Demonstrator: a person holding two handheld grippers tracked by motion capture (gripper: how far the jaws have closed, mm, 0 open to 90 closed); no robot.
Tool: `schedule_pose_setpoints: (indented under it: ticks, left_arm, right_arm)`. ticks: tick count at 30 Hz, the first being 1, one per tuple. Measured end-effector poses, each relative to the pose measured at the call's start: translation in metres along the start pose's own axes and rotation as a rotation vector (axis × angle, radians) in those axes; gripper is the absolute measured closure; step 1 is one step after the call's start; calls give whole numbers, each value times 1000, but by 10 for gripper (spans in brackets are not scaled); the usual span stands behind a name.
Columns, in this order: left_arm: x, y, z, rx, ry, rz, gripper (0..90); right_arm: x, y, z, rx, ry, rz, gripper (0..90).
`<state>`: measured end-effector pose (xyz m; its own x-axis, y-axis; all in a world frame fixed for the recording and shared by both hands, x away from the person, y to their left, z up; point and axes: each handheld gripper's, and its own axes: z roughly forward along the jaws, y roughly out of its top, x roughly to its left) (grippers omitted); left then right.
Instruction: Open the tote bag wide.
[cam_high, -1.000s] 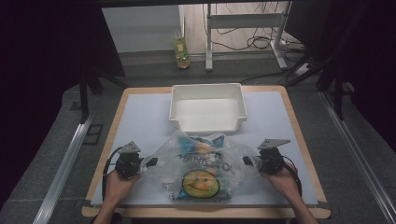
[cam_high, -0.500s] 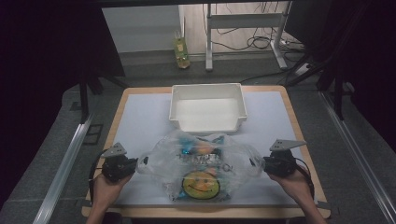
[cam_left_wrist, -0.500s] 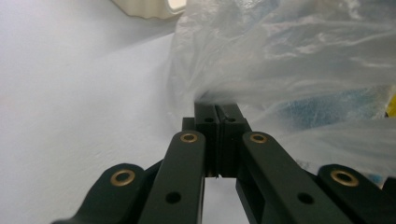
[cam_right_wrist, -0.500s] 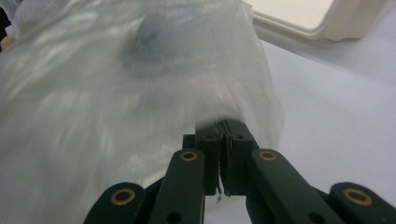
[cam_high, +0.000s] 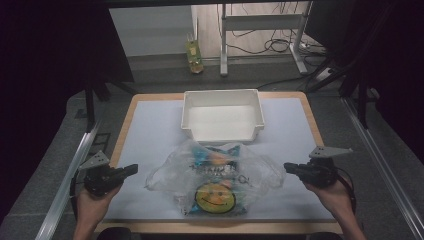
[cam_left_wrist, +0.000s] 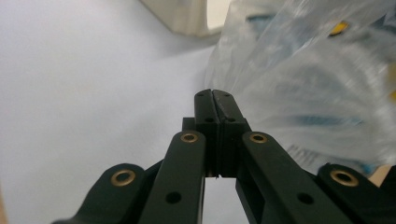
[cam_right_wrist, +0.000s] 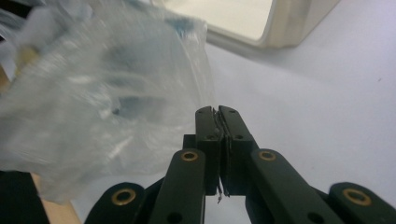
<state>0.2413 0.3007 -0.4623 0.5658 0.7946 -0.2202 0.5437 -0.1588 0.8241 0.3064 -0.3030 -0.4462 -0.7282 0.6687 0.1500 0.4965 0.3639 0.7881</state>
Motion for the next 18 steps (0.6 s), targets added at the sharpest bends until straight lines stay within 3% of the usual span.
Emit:
schedule_pose_setpoints:
  ticks: [4,9,18]
  left_arm:
    - [-10,16,-12,-22,-13,24,894]
    - [-26,33,-19,-39,-67,40,894]
    - [-71,59,-7,-33,-207,102,894]
  right_arm:
    - [4,12,-10,-22,4,-12,861]
    - [11,26,-20,-48,22,-21,858]
    - [41,52,-21,-57,116,-44,854]
